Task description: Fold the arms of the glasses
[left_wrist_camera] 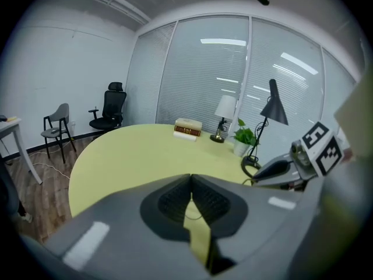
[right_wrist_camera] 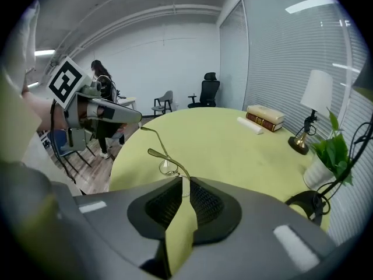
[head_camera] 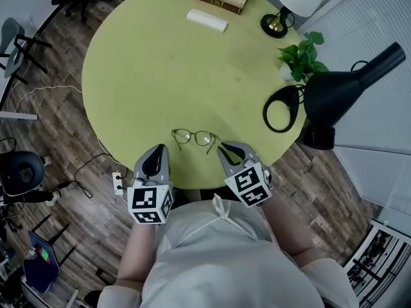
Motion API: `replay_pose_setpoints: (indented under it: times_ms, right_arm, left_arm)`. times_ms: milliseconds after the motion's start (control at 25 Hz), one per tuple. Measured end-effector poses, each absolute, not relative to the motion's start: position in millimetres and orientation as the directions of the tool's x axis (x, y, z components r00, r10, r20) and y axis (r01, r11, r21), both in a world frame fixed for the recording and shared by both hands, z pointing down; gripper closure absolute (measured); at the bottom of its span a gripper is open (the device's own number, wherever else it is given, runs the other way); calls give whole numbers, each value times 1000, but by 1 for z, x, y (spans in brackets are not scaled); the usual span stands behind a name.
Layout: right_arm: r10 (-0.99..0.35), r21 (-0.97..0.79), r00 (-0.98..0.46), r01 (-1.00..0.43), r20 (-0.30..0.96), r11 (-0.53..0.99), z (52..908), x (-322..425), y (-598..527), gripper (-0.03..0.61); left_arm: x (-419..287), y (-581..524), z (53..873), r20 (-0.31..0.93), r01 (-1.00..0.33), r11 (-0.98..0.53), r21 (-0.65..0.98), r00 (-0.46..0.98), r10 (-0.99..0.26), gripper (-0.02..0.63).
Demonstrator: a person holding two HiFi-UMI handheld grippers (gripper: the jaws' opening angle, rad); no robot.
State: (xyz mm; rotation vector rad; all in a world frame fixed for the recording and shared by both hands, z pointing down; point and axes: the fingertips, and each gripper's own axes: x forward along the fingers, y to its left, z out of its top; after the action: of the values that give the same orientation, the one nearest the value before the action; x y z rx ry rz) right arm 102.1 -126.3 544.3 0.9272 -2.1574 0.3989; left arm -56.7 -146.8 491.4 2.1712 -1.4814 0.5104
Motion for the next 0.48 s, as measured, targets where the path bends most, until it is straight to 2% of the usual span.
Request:
replay_pose_setpoints:
  times_ms: [200, 480]
  right_arm:
    - [-431, 6, -464, -675, 774, 738, 566, 98, -136, 501]
    - [-383, 97, -452, -536, 806, 839, 575, 85, -149, 491]
  left_arm:
    - [-61, -152, 507, 554, -935, -313, 167, 351, -755, 607]
    - [-66, -156, 529, 585, -927, -332, 172, 367, -723, 607]
